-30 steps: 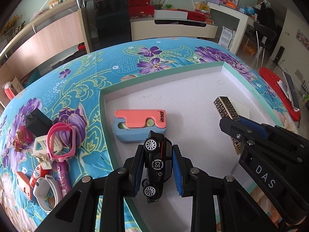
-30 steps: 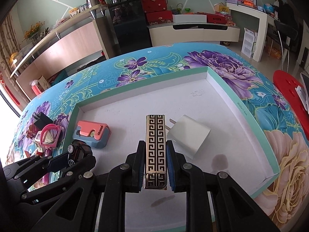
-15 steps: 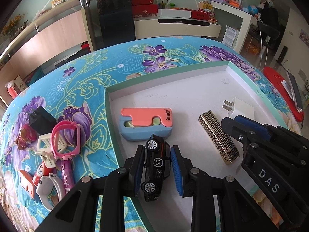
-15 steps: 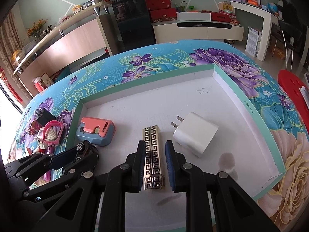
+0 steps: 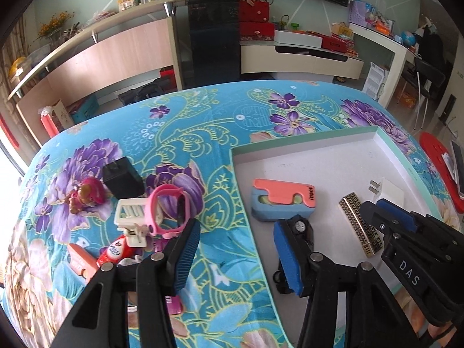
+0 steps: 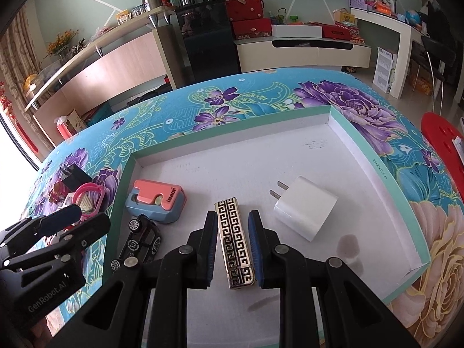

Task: Organize rigid objects
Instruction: 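Release the toy car from the left tool while the right tool releases the harmonica into the tray, then move both tools back toward the remaining items on the bed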

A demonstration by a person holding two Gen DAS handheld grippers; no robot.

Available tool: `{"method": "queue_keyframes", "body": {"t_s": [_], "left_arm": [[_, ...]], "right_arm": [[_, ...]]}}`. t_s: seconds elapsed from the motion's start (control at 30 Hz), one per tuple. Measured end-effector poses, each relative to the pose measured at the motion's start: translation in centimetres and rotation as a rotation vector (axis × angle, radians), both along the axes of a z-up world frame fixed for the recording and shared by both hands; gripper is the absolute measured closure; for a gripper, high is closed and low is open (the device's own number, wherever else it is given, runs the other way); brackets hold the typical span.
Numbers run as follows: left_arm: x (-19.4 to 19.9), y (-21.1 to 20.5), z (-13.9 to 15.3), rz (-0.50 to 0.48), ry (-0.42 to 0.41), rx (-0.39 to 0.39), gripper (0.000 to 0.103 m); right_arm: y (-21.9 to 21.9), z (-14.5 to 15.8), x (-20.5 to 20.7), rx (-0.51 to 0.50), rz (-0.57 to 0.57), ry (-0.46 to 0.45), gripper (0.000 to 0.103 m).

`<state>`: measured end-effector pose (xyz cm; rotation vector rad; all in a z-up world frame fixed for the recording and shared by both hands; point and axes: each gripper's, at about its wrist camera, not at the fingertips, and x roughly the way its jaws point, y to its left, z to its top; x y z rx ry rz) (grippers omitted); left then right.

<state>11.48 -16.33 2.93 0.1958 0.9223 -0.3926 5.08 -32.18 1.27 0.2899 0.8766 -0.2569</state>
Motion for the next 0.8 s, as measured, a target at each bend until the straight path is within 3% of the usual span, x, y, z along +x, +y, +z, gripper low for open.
{"method": "queue_keyframes", "body": {"t_s": [0.13,0.23,0.37,0.53,0.8], "left_arm": [[0.7,2.4,0.1,0.087,-0.005,0.01,0.033],[1.3,4.3,-0.2,0.149,0.009,0.008,0.026],[1.9,6.8,-0.4,0.219,0.023,0.004,0.018],[2.0,10.0,-0.1,0.31,-0.003,0.012,0.003],[2.6,15.1,-0.3,0.453,0.0,-0.011,0.0]], "right_arm": [[1.5,0.2,0.5,-0.004,0.031,-0.009,0.068],[2.9,0.4,1.1,-0.005,0.066,-0.017,0.068],[4.7,0.5,2.1,-0.003,0.094,-0.026,0.054],[6.9,1.0,3.3,0.033,0.132,-0.067,0.053],[10.7,0.2,4.8,0.019,0.21,-0.045,0.047]]}}
